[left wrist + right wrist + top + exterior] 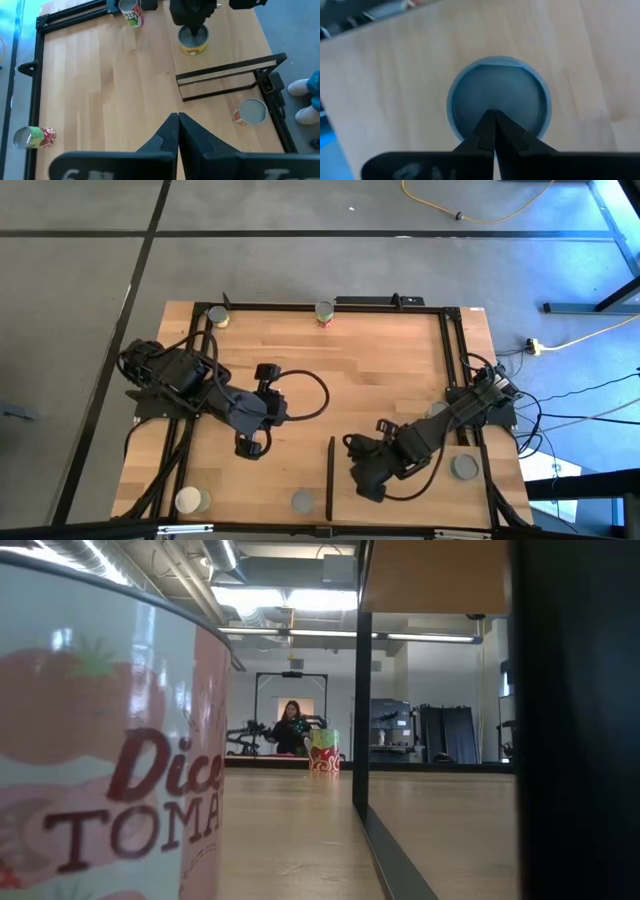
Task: Pick and place cans onto a shelf
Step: Put the canned mushroom on the shelf
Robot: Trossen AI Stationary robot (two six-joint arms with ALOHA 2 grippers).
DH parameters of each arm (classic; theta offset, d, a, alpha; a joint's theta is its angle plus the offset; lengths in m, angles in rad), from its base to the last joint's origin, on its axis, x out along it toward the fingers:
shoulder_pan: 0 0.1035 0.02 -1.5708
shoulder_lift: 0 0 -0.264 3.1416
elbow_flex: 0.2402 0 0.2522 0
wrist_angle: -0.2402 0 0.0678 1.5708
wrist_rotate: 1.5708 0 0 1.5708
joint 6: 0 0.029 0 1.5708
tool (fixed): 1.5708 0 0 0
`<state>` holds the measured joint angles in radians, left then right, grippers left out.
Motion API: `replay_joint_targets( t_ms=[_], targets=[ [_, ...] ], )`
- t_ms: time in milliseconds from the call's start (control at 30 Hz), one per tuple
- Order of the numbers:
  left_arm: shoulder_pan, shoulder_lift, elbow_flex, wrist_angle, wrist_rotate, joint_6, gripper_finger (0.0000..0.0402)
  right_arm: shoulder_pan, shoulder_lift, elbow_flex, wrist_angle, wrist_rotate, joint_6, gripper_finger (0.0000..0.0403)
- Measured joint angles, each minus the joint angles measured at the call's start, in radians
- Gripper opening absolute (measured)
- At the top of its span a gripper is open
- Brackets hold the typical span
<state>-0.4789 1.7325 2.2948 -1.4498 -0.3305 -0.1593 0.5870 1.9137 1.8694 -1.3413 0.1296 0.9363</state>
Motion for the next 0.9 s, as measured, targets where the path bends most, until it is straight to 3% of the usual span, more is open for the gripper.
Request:
replay_joint_targets(
  t_ms=[433, 667, 900],
  targets=[
    [-0.015, 0.000, 0.000, -0.019, 0.000, -0.017, 0.0000, 0.019, -0.001, 0.002, -0.068, -0.045, 0.014, 0.0003],
    [-0.022, 0.000, 0.000, -0.020, 0.000, -0.018, 0.0000, 0.044, -0.002, 0.002, -0.234, -0.103, 0.107, 0.0003],
    [-0.021, 0.000, 0.000, -0.025, -0.001, -0.018, 0.0000, 0.085, -0.008, 0.000, -0.233, -0.155, 0.133, 0.0003]
  ],
)
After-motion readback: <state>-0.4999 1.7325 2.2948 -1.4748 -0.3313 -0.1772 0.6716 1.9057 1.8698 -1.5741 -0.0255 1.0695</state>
